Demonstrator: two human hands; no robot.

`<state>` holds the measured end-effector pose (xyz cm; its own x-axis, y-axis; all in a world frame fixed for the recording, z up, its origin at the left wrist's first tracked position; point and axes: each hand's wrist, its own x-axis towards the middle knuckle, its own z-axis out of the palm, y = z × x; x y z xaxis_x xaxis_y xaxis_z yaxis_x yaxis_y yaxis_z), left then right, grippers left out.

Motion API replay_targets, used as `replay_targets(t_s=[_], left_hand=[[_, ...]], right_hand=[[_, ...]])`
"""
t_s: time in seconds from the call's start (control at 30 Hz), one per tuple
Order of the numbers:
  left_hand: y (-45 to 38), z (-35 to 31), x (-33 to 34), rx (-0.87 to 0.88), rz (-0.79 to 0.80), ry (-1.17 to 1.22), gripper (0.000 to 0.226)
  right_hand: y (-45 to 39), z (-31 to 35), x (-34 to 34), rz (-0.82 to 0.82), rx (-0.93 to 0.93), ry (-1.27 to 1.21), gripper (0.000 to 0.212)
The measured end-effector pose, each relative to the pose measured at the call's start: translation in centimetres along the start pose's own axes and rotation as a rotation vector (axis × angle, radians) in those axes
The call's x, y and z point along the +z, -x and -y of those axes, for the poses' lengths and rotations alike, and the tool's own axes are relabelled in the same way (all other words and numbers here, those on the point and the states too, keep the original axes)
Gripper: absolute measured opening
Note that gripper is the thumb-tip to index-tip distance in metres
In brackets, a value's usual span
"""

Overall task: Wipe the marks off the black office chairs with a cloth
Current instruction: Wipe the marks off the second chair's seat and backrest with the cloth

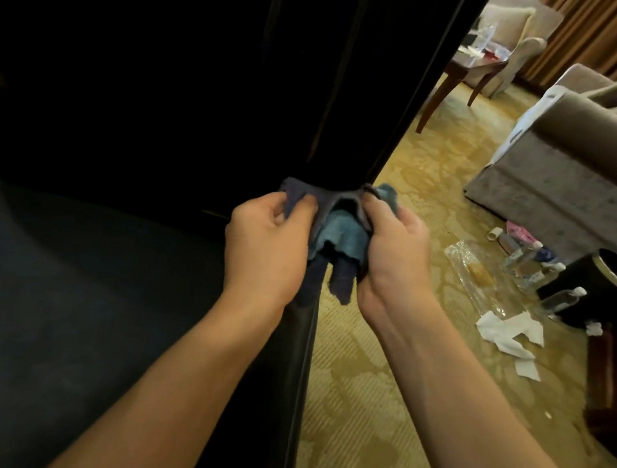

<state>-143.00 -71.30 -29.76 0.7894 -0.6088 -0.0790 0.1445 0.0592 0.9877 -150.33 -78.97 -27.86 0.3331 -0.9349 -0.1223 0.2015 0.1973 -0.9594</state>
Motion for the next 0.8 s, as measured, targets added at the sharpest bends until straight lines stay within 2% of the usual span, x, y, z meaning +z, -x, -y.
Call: replay_targets(t_s=[0.07, 0.13, 0.17, 0.23, 0.33, 0.47, 0.57, 0.63, 0.7, 0.8], left_hand=[[-0.8, 1.4, -0.1, -0.187, 0.008, 0.015, 0.022], [-1.0, 2.9, -0.2, -0.441, 0.039, 0.043, 0.015], [-0.9, 3.6, -0.2, -0.517, 0.067, 0.019, 0.013], [-1.0, 4.6, -0.1, -0.556, 0.089, -0.037, 0.009], [-2.6, 4.7, 0.4, -0.568, 0.024, 0.056, 0.019], [-5.2, 4.7, 1.3, -0.556, -0.082, 0.108, 0.021], [-6.2, 4.4, 1.5, -0.59, -0.096, 0.136, 0.021], [-5.8, 3.6, 1.4, -0.558, -0.083, 0.174, 0.013], [-5.5, 2.7, 1.4, -0.469, -0.083, 0.233, 0.02], [-4.5, 0.6, 1.1, -0.383, -0.046, 0.286, 0.022]], right_hand=[[-0.8, -2.6, -1.0, -0.072, 0.153, -0.001, 0.014], [-1.1, -5.3, -1.8, -0.137, 0.439, -0.015, 0.031], [-1.1, -6.2, -2.2, -0.143, 0.539, 0.01, 0.036], [-1.3, -7.0, -2.7, -0.118, 0.64, 0.067, 0.037], [-2.8, -6.2, -2.6, -0.076, 0.63, 0.015, 0.023], [-5.3, -5.0, -0.7, -0.123, 0.621, -0.011, 0.025], [-5.6, -5.0, 0.7, -0.144, 0.638, 0.017, 0.027], [-5.5, -4.6, 1.2, -0.157, 0.54, -0.029, 0.028], [-5.4, -3.5, 1.8, -0.141, 0.431, -0.078, 0.028], [-4.9, -2.1, 2.6, -0.129, 0.373, -0.166, 0.03]])
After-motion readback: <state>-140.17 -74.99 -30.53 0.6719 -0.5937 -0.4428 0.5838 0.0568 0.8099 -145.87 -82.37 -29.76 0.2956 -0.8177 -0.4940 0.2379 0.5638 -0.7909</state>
